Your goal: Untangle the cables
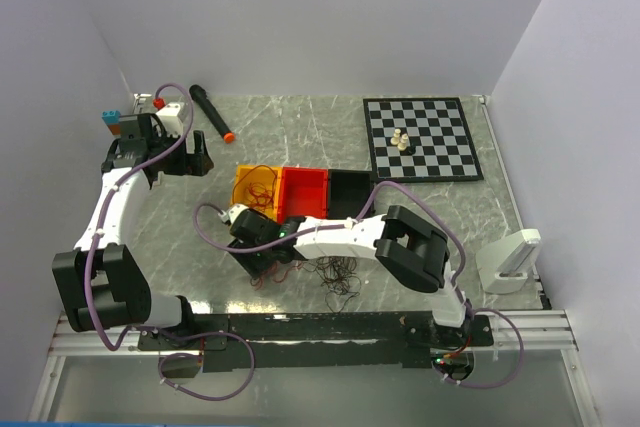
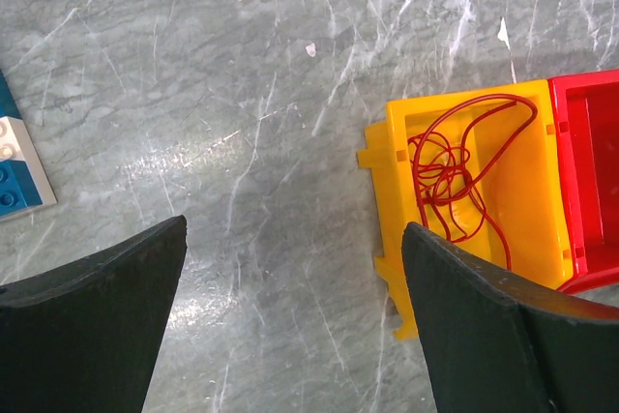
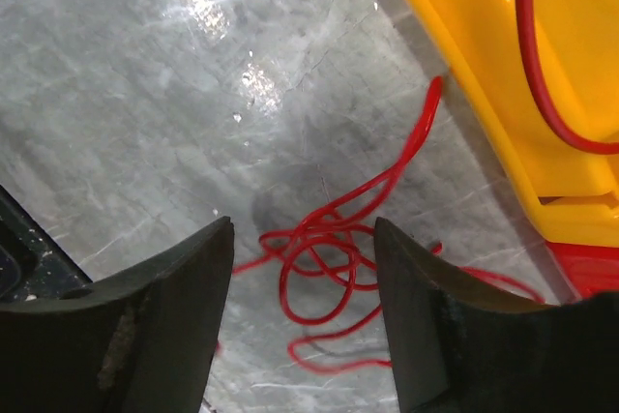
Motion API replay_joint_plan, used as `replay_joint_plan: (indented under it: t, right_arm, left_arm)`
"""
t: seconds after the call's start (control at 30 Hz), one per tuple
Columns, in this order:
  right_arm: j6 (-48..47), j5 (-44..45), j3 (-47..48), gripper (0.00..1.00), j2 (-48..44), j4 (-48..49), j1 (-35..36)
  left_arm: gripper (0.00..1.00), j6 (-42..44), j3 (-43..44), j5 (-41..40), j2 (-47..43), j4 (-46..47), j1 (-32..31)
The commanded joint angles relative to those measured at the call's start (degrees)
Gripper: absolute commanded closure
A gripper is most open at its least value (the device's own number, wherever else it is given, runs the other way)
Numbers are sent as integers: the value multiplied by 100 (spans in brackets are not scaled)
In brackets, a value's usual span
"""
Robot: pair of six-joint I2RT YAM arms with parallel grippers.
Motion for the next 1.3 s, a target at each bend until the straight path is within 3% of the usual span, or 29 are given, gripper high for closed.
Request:
replay_joint_plan:
  t: [0.0,0.1,0.13,0.23,0.27,0.57,0.7,1.13,1.27]
  right_arm:
    - [63,58,-67,39,-12,114,-2]
    - [80,-4,-129,52,-21,123,-2]
    - [71,-30,-155,60,-56,166,-2]
    - [80,-75,-182,96,-354,193,-2]
    - [45,-74,-182,100,-503,219,-2]
    - [-131,-224,477,100,-1357,105,-423]
    - [62,-821,662,100,-1410,386,-950]
    - [879,-2148,1901,100,-294,1282,-1645]
    - [1161,-2245,1849,100,-74,1546,-1803]
  left_arm:
    - [3,28,12,11,-127,140,43]
    - [3,11,12,20,-118,158,43]
    - [3,10,4,20,-118,149,43]
    - [3,11,12,37,-144,176,52]
    - [3,-7,12,20,-153,193,52]
    - [3,-130,-14,-33,-214,246,78]
    - [3,-139,-110,-51,-258,299,96]
    - [3,-209,-313,-33,-346,395,148]
    - [3,-227,-348,-42,-355,439,201]
